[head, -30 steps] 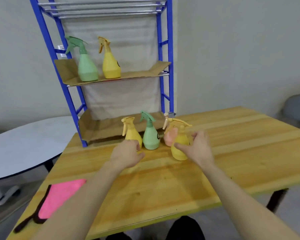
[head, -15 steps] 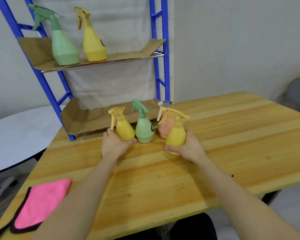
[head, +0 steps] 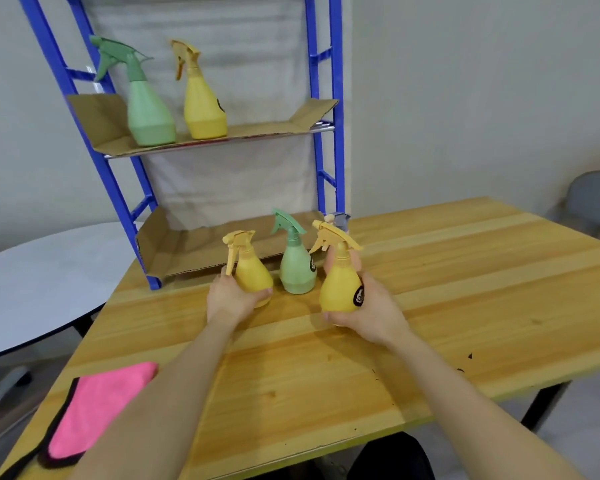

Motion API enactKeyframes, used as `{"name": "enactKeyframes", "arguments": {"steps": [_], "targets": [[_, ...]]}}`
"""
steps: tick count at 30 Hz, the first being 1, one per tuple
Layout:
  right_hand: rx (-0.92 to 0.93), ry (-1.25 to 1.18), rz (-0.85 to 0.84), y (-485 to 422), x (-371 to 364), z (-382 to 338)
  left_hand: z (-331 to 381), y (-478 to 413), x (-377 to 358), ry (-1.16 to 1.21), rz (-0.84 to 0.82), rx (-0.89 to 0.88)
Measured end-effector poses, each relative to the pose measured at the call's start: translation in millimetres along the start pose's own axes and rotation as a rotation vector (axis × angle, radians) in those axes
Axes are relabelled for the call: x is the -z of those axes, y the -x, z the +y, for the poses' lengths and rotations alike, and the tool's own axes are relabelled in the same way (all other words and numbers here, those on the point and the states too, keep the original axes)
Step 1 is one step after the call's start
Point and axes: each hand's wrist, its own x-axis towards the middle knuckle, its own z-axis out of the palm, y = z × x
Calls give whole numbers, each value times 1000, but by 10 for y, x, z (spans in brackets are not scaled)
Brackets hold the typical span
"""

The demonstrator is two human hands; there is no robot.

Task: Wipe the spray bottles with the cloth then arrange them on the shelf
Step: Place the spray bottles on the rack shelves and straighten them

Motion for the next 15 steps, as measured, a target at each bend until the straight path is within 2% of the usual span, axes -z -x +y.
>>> {"name": "enactKeyframes", "arguments": {"steps": [6,15], "targets": [[184,-88,78,-63,25,-589,-166,79,462,89,84,-77],[277,-83,225,-668,514,-1832,238,-187,1509,193,226,-268]]}}
